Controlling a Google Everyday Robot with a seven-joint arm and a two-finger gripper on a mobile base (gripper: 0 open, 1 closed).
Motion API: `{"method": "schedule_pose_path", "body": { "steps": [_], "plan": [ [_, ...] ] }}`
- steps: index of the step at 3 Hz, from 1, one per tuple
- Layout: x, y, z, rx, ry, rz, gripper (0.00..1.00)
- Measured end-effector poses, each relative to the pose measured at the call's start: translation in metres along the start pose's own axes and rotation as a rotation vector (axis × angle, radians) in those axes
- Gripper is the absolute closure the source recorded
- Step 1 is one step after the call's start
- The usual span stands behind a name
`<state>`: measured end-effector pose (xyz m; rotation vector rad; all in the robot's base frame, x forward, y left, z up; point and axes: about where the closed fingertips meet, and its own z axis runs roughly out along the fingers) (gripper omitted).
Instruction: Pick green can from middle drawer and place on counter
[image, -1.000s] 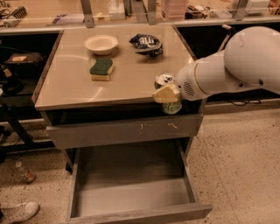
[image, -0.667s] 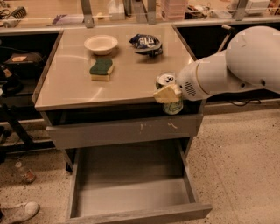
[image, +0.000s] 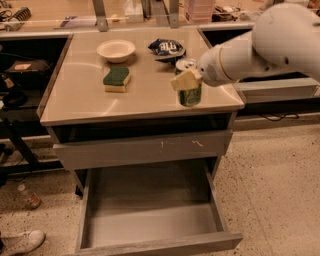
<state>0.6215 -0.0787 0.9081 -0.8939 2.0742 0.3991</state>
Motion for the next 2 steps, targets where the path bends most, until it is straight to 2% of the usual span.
{"method": "schedule_pose_path", "body": {
  "steps": [1, 2],
  "plan": [
    [-0.027, -0.027, 0.014, -0.007, -0.034, 0.023, 1.0],
    [-0.036, -0.043, 0.033, -0.029, -0.062, 0.037, 1.0]
  ]
}}
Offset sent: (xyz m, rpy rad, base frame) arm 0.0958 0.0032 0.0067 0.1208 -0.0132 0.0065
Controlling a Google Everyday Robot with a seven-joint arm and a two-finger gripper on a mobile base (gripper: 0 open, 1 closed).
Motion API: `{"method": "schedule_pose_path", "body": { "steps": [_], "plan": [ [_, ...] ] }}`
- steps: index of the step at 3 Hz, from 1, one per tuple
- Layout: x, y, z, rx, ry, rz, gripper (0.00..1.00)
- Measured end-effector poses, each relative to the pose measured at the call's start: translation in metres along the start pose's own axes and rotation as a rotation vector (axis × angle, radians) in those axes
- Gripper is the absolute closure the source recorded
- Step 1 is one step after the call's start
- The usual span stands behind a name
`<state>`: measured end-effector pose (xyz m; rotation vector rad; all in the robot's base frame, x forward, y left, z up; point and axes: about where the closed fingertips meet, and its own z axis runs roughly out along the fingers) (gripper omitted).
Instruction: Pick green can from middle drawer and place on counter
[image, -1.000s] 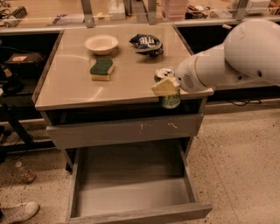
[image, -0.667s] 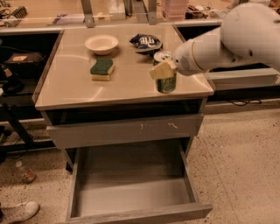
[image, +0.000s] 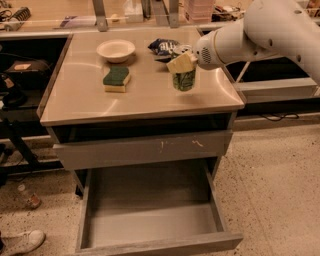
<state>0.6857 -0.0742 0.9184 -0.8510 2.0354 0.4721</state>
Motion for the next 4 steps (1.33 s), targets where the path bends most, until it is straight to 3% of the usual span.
{"method": "schedule_pose_path", "body": {
  "steps": [3, 4],
  "plan": [
    [-0.009, -0.006, 0.078, -0.148, -0.092, 0.071, 1.0],
    [-0.009, -0.006, 0.079, -0.149, -0.093, 0.072, 0.81]
  ]
}}
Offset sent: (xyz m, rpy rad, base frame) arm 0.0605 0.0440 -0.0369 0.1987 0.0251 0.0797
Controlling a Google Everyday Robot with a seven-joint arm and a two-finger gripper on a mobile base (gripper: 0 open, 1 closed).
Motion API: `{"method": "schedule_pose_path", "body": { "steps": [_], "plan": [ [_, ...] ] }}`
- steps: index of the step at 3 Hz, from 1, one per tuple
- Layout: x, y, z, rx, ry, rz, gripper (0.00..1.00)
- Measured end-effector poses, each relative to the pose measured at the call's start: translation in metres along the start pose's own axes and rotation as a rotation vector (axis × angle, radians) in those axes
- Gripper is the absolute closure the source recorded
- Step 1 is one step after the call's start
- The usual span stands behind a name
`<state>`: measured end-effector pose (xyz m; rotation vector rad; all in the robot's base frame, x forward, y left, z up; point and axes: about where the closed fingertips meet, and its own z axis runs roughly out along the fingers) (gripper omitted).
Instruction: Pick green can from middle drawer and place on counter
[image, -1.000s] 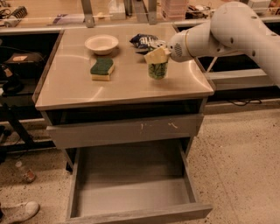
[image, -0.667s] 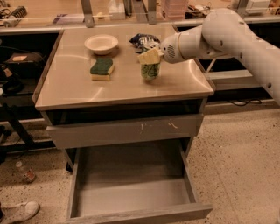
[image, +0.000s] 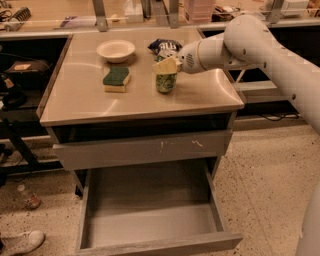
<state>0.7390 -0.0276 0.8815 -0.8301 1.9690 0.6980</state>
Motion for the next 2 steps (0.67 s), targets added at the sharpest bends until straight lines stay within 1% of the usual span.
{"method": "schedule_pose_path", "body": {
  "steps": [2],
  "plan": [
    [0.0, 0.0, 0.0001, 0.0, 0.0, 0.0, 0.35]
  ]
}}
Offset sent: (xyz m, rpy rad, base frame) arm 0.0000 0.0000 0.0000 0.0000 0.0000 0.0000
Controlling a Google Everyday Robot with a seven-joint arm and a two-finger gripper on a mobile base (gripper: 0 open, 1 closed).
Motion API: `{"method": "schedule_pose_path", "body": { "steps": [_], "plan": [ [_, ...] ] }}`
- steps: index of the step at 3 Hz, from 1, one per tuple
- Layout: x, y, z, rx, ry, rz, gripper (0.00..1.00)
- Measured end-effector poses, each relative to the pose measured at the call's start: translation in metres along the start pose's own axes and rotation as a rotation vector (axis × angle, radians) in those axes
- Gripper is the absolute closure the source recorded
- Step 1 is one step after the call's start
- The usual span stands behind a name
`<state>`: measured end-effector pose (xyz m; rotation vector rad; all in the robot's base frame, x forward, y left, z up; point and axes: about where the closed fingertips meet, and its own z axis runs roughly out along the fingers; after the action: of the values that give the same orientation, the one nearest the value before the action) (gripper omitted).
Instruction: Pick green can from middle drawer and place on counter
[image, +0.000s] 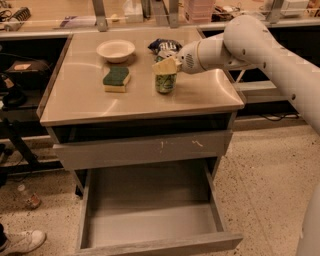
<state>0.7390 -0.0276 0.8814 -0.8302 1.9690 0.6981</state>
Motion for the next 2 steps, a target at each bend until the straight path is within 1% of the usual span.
{"method": "schedule_pose_path", "body": {
  "steps": [1, 2],
  "plan": [
    [0.0, 0.0, 0.0, 0.0, 0.0, 0.0, 0.12],
    [0.0, 0.0, 0.0, 0.0, 0.0, 0.0, 0.0]
  ]
}}
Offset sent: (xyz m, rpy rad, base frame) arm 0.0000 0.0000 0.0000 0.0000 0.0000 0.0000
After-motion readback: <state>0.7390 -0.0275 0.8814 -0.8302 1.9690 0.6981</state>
